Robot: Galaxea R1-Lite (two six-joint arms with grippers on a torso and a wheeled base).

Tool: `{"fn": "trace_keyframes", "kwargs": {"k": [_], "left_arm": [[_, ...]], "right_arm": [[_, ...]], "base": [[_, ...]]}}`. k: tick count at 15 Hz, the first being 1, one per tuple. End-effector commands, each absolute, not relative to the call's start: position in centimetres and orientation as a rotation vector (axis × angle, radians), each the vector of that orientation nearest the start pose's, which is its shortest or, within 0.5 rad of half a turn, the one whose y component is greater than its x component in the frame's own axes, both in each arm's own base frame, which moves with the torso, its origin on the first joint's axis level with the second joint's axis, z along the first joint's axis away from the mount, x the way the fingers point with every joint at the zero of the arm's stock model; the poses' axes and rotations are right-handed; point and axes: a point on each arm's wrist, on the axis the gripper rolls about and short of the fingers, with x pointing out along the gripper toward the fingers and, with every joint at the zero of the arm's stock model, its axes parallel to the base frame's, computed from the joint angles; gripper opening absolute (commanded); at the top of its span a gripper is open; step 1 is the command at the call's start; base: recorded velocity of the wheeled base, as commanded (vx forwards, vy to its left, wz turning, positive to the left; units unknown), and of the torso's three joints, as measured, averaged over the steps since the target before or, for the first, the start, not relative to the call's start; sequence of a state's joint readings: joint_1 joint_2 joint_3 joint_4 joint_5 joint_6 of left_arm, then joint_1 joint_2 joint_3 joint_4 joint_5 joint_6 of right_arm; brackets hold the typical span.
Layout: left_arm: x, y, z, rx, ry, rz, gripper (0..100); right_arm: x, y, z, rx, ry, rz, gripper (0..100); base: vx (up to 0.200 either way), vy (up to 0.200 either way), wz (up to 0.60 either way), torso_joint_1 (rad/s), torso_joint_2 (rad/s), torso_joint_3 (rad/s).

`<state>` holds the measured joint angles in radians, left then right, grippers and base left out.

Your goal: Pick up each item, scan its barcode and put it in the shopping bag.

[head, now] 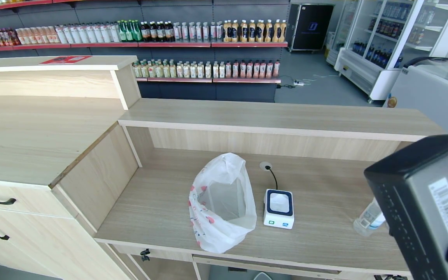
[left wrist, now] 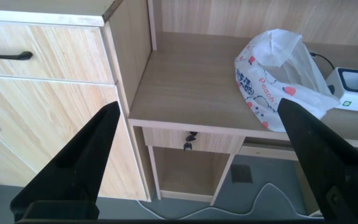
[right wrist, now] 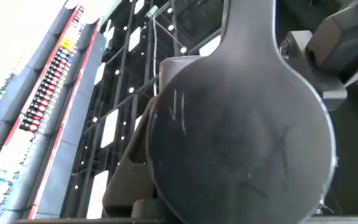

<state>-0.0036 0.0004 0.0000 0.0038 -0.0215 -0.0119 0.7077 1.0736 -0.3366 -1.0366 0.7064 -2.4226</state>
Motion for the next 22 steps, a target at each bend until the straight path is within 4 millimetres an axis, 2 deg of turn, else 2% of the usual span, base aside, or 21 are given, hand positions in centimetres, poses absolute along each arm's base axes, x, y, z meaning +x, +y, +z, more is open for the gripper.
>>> {"fn": "trace_keyframes", "kwargs": {"k": [1, 10, 22], "left_arm": [[-2.27, -0.04, 7.52, -0.012, 0.005, -0.025, 100], [-2.27, -0.04, 7.52, -0.012, 0.005, -0.025, 100], [-2.27, -0.04, 7.50, -0.012, 0.006, -0.025, 100]], "right_arm": [[9.15, 9.80, 22.81, -1.904, -1.765, 0.255, 0], [8.32, 9.55, 23.18, -1.899, -1.819, 0.197, 0], [8.40, 9.64, 23.08, -1.901, -1.819, 0.207, 0]], "base": [[0.000, 0.000, 0.00, 0.000, 0.00, 0.000], [0.000, 0.000, 0.00, 0.000, 0.00, 0.000], [0.000, 0.000, 0.00, 0.000, 0.00, 0.000]]}}
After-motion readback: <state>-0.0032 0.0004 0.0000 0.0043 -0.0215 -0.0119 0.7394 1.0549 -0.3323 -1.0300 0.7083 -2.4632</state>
